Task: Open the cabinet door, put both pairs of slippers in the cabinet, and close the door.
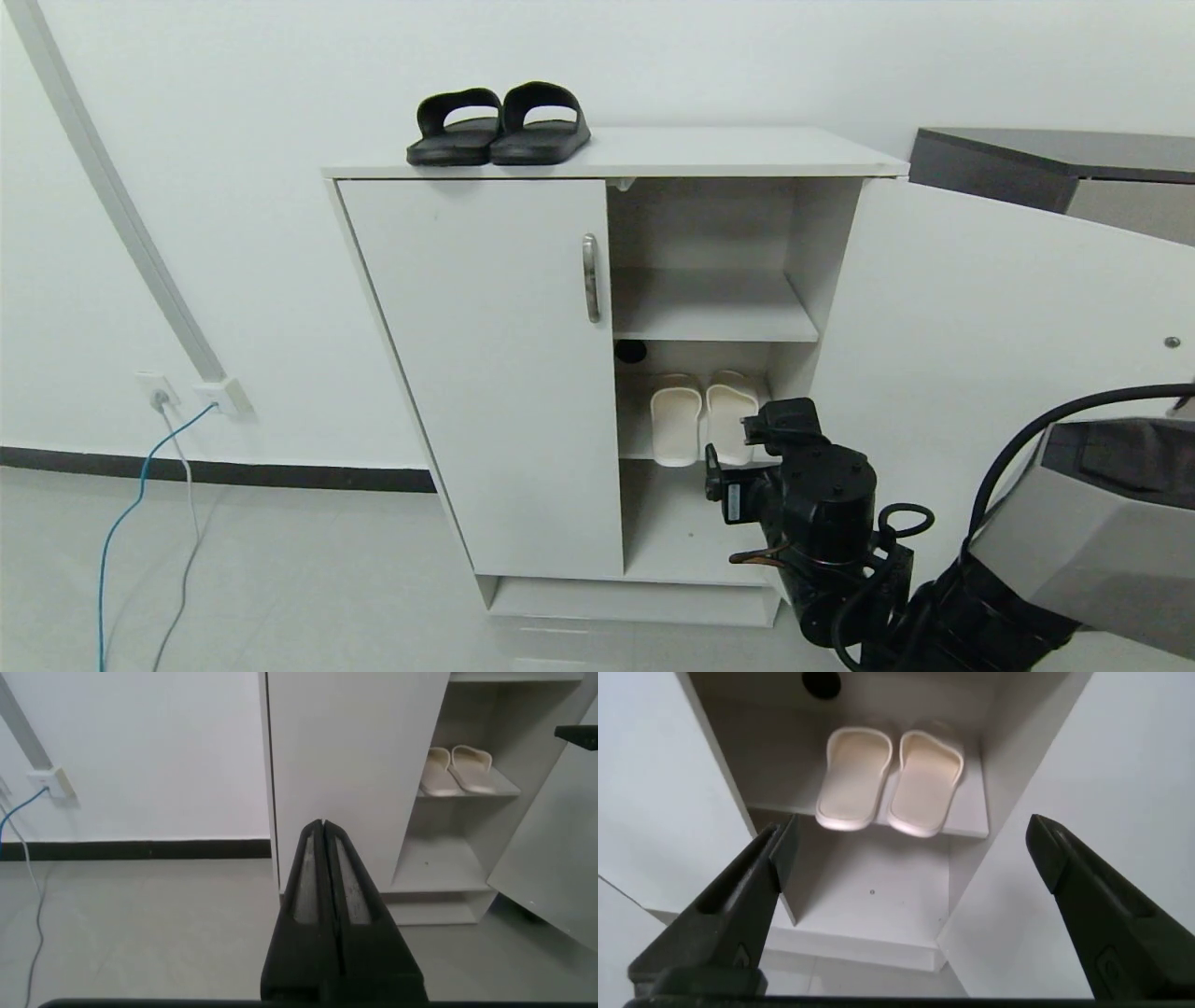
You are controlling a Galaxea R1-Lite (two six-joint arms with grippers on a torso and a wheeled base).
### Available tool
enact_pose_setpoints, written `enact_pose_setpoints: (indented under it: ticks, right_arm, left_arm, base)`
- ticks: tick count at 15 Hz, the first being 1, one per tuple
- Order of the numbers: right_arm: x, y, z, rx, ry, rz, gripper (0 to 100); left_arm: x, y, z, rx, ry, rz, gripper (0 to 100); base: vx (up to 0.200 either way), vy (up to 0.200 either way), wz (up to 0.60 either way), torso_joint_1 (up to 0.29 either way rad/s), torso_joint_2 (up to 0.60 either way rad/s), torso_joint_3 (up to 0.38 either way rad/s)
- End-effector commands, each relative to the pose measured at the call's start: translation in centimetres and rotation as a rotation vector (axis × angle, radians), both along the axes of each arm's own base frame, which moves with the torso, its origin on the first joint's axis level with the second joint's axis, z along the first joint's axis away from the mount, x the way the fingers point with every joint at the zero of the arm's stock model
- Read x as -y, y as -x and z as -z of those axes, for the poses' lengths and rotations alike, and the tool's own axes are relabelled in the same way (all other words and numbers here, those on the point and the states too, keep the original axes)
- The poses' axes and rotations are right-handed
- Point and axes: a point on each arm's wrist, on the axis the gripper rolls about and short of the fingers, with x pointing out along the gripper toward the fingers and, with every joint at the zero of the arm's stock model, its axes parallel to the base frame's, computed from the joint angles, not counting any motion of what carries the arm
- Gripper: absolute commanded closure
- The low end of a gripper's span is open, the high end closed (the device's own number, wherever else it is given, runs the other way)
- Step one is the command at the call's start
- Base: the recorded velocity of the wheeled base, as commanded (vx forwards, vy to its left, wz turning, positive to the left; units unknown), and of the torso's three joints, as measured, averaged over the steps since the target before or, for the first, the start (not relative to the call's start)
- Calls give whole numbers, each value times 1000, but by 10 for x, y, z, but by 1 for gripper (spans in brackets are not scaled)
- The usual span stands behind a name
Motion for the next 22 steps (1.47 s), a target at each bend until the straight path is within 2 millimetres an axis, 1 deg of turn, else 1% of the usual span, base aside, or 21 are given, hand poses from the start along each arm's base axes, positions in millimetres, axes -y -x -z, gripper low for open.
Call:
enact_pose_setpoints:
  ticks: [1,4,7,22]
  right_arm:
    - [-2,1,0,2,0,5,0]
    - [-2,2,1,0,4,5,0]
    - [-2,2,1,0,4,5,0]
    - [1,4,5,-15,21,6,0]
  left_arm:
    - [0,0,0,-1,0,0,100]
    - [0,0,0,-1,0,0,100]
    - [0,0,0,-1,0,0,100]
    - [0,0,0,-1,2,0,100]
  base:
    - [0,0,0,2,2,198]
    - [0,0,0,-1,2,124]
    - [0,0,0,0,0,0]
    - [0,200,0,1,0,4]
